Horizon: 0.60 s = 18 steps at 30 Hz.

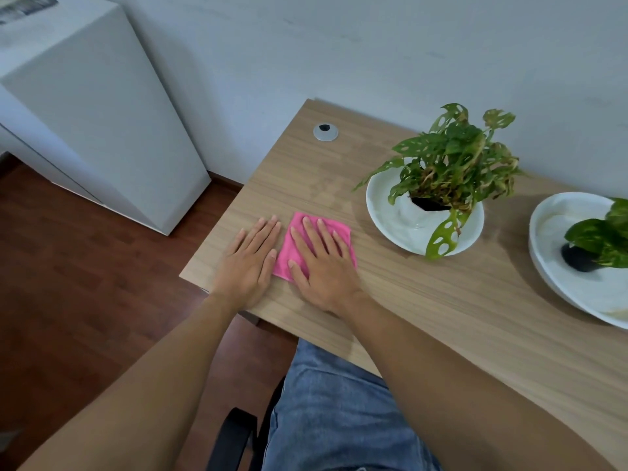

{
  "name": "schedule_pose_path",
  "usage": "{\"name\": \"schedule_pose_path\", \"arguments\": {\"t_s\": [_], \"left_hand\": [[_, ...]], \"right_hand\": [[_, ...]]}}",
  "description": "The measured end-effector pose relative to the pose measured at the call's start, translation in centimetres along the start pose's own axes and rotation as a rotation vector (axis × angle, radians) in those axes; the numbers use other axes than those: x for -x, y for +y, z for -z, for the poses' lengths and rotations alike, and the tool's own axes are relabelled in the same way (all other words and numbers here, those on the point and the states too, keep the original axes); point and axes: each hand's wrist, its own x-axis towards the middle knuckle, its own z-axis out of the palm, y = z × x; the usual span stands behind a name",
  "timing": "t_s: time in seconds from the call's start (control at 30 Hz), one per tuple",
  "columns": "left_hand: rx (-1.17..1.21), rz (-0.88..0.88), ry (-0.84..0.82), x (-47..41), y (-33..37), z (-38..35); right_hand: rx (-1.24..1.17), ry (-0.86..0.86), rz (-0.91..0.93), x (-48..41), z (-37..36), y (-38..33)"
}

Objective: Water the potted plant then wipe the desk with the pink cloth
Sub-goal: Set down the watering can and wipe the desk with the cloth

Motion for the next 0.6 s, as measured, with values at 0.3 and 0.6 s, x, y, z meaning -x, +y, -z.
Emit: {"name": "schedule_pose_path", "arguments": {"t_s": [0.3, 0.6], "left_hand": [[0.030, 0.017, -0.035, 0.1, 0.6, 0.7], [0.129, 0.078, 0.017, -1.1, 5.4, -0.1]], "right_hand": [[-0.179, -0.088, 0.031, 2.7, 2.2, 3.9], [-0.177, -0.021, -0.044, 9.2, 3.4, 9.0]]}}
